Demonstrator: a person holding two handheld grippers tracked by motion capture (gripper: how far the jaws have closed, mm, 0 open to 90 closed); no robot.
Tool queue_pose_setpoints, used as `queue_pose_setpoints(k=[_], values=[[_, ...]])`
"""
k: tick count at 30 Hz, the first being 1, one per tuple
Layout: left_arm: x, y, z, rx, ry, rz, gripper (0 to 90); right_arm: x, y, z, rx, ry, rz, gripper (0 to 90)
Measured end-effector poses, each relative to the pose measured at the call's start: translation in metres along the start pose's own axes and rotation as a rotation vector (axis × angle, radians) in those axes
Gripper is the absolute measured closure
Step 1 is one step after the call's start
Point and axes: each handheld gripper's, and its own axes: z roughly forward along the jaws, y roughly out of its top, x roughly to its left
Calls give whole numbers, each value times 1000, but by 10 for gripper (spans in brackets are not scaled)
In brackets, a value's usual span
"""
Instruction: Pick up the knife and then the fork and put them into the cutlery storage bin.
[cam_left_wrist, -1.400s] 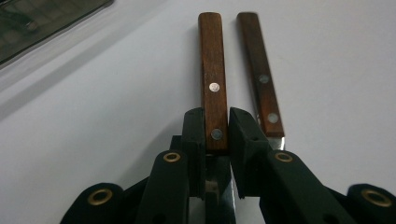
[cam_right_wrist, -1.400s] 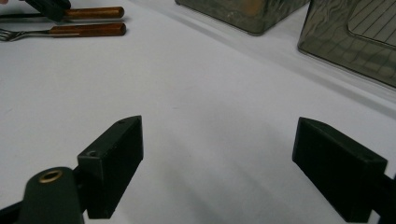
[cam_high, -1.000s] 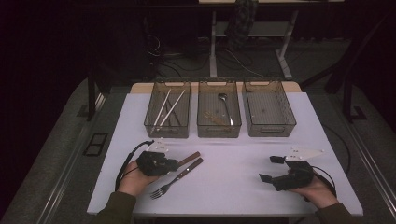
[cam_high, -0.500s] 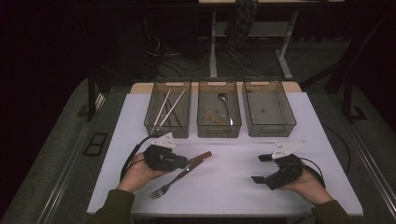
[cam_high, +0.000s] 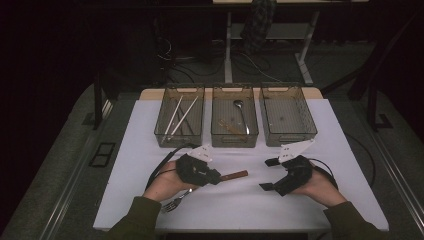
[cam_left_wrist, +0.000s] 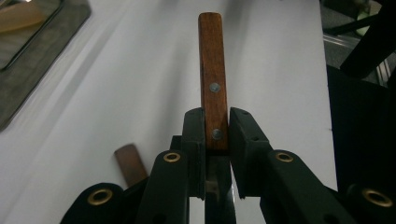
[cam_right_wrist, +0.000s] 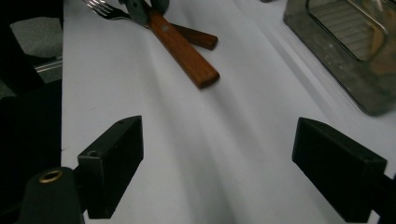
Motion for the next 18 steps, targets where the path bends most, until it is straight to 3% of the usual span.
queue_pose_setpoints(k=[10,14,18], values=[[-17,24,22,34,-69,73,762,8,21,20,78,61,-85,167],[-27,26,31,57,-92,113,762,18,21,26,116,93,-111,174],[-32,27,34,62,-105,137,762,29,18,32,139,141,-129,237]])
